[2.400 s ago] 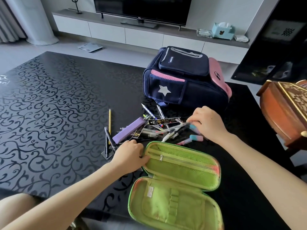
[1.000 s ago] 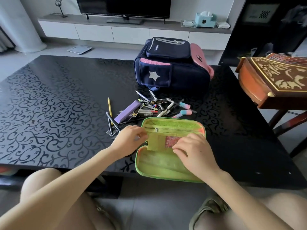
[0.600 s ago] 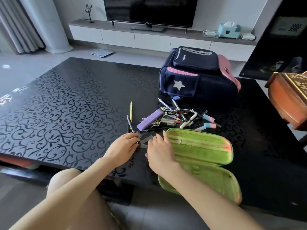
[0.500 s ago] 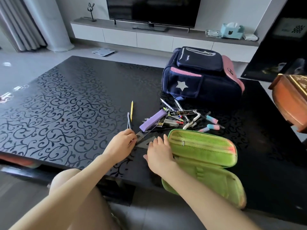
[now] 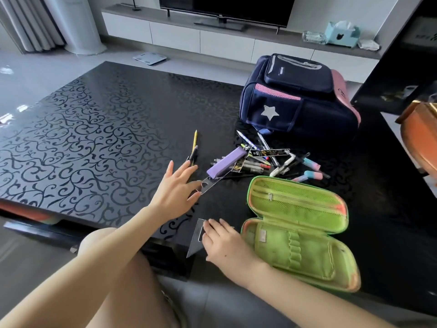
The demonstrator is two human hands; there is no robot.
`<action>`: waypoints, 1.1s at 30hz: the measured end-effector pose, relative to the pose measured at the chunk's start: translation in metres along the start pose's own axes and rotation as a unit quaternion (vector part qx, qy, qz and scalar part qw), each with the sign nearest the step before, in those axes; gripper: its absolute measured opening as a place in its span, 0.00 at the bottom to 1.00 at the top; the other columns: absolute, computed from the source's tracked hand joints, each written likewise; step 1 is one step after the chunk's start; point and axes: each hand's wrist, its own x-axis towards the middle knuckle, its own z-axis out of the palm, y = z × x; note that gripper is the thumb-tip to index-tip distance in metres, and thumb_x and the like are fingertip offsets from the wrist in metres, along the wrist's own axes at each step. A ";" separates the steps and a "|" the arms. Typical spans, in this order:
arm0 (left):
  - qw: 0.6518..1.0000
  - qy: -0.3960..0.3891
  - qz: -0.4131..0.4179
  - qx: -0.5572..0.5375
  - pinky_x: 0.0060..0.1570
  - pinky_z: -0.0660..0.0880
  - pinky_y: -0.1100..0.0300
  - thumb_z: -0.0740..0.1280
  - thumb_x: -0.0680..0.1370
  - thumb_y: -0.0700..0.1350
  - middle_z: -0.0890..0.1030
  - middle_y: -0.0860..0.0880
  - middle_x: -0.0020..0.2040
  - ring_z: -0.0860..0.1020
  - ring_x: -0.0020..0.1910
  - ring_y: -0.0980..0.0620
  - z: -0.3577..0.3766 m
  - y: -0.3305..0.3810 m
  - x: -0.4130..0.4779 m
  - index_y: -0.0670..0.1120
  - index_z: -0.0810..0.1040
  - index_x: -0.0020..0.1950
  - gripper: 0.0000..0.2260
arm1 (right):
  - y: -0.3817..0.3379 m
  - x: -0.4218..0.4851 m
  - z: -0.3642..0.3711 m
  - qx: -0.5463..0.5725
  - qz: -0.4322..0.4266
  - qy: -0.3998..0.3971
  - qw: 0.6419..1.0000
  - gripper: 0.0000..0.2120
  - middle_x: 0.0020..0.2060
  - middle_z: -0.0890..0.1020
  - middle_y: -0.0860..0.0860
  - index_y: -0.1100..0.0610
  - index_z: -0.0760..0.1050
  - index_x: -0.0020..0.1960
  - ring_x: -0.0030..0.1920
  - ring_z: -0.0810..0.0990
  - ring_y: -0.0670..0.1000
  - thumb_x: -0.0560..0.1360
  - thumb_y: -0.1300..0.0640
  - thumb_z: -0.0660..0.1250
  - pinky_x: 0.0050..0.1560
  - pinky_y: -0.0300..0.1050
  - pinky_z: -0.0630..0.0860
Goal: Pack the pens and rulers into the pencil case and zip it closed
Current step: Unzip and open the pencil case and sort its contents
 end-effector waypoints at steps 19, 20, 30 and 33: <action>0.985 -0.004 0.168 -0.033 0.70 0.57 0.52 0.53 0.78 0.63 0.81 0.49 0.59 0.74 0.65 0.48 0.000 0.041 -0.069 0.43 0.80 0.56 0.28 | 0.030 -0.013 -0.032 0.384 0.322 0.196 0.843 0.07 0.29 0.80 0.52 0.58 0.77 0.41 0.30 0.76 0.53 0.76 0.57 0.64 0.33 0.49 0.70; 0.984 -0.013 0.173 -0.031 0.71 0.56 0.53 0.53 0.77 0.64 0.81 0.49 0.59 0.73 0.65 0.48 -0.001 0.042 -0.068 0.43 0.80 0.56 0.28 | 0.032 -0.008 -0.033 0.377 0.322 0.194 0.846 0.07 0.30 0.81 0.52 0.58 0.78 0.42 0.31 0.77 0.54 0.76 0.57 0.65 0.33 0.48 0.70; 0.983 -0.058 0.172 -0.039 0.65 0.64 0.57 0.44 0.78 0.65 0.81 0.52 0.58 0.77 0.60 0.54 -0.004 0.047 -0.071 0.46 0.80 0.59 0.32 | 0.045 0.037 -0.015 0.388 0.286 0.143 0.864 0.12 0.30 0.78 0.54 0.63 0.76 0.34 0.32 0.71 0.51 0.75 0.61 0.64 0.34 0.45 0.65; 0.981 -0.015 0.186 -0.044 0.64 0.66 0.61 0.49 0.77 0.63 0.83 0.54 0.55 0.79 0.56 0.55 -0.001 0.049 -0.071 0.47 0.82 0.56 0.29 | 0.057 0.045 -0.011 0.378 0.299 0.152 0.863 0.12 0.29 0.78 0.54 0.63 0.75 0.34 0.31 0.73 0.52 0.75 0.60 0.64 0.34 0.47 0.68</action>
